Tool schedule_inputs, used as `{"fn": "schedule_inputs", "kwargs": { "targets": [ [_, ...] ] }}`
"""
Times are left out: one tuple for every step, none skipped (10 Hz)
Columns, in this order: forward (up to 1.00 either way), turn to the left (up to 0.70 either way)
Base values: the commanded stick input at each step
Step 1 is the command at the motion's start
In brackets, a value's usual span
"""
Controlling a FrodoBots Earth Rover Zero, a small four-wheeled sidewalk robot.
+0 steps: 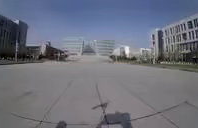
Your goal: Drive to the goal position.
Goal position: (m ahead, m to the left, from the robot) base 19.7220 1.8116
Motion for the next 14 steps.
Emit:
{"fn": "schedule_inputs", "kwargs": {
  "targets": [
    [1.00, 0.00],
    [1.00, 0.00],
    [1.00, 0.00],
    [1.00, 0.00],
    [1.00, 0.00],
    [1.00, 0.00],
    [1.00, 0.00],
    [1.00, 0.00],
    [1.00, 0.00],
    [1.00, 0.00],
    [1.00, 0.00],
    [1.00, 0.00],
    [1.00, 0.00],
    [1.00, 0.00]
  ]
}}
